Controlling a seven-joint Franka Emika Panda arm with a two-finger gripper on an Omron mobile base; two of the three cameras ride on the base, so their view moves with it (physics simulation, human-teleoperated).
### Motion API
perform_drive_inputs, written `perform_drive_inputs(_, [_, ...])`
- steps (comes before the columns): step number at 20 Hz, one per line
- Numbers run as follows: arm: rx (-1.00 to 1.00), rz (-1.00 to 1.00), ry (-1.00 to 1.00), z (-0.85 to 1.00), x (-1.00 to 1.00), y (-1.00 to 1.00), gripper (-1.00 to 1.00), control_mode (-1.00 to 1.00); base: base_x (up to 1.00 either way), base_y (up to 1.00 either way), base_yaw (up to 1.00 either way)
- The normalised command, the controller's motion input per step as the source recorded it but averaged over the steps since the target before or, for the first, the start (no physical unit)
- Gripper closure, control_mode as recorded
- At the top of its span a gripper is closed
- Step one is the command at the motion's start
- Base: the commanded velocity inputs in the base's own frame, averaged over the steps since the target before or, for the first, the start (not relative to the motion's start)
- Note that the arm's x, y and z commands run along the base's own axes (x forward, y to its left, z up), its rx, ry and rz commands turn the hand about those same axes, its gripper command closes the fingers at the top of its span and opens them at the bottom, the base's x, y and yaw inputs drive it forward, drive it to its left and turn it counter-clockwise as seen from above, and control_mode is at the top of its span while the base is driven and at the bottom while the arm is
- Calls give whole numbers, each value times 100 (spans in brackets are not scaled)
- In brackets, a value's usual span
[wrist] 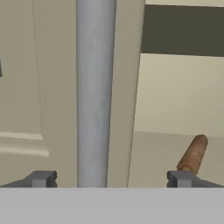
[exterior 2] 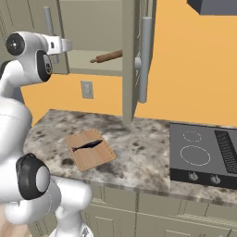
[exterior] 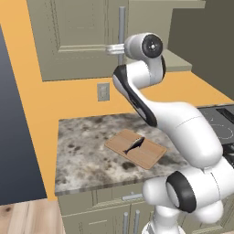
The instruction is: Open the cabinet, retrieve the rolling pin, and place it next to the meat on the cutting board to prepare for tenderizing.
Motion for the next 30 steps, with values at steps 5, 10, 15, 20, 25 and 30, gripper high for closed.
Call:
perform_drive_inputs(5, [0,0,3,0,38,7,-100,-100,0,0,0])
perform_drive_inputs(10, [0,0,0,0,36,14,100,-100,0,0,0])
perform_drive_inputs(15, [0,0,0,0,1,1,100,-100,0,0,0])
perform_drive_inputs(20, [0,4,1,0,19,0,100,-100,0,0,0])
perform_drive_inputs(25, [0,1,8,0,35,14,100,-100,0,0,0])
perform_drive_inputs(30, [0,1,12,-2,29,8,100,-100,0,0,0])
